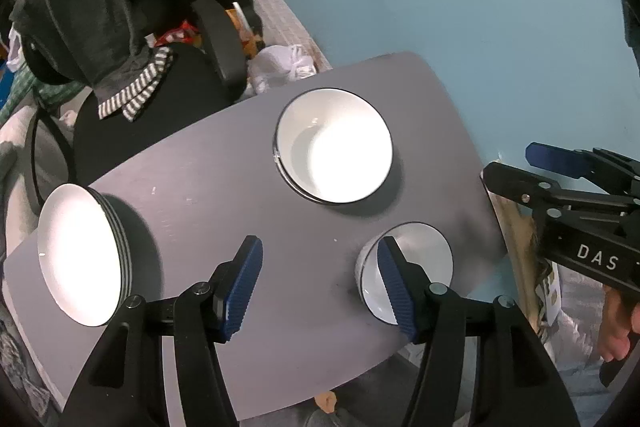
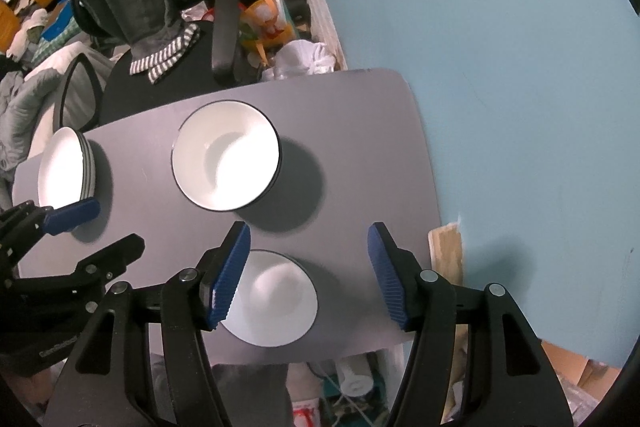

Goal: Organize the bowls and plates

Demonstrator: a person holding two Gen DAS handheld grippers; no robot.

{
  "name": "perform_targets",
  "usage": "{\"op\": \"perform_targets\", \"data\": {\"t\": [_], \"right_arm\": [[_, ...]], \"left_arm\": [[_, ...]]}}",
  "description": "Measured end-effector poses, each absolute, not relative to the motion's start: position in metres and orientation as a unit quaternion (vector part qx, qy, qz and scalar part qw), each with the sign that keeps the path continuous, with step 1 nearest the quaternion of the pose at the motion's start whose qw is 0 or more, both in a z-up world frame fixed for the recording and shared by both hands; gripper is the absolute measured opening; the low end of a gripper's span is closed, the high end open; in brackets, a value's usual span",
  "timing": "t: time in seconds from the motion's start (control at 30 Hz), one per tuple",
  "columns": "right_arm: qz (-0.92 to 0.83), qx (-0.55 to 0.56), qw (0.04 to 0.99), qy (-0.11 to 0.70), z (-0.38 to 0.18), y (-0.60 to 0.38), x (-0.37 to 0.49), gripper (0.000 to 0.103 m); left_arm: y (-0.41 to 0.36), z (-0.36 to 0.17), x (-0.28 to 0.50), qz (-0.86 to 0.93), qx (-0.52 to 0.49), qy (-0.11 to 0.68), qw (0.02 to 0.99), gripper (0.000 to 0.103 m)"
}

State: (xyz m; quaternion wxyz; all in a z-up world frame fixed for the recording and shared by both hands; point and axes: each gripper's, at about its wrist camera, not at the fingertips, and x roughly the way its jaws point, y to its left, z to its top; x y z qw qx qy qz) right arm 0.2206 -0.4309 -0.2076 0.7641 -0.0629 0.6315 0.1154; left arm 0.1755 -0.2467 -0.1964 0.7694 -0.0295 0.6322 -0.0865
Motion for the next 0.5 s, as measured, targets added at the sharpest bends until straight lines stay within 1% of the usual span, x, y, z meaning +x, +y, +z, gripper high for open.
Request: {"op": "perform_targets", "data": {"t": [0.5], "right_arm": [[0.103,-0.052,0.748,0.653,-0.232,-0.451,0.203,0.062]], "left_arm": [[-0.261,-0.216,0.166,-0.105,-0.015,0.643,0.759,0.061]]}}
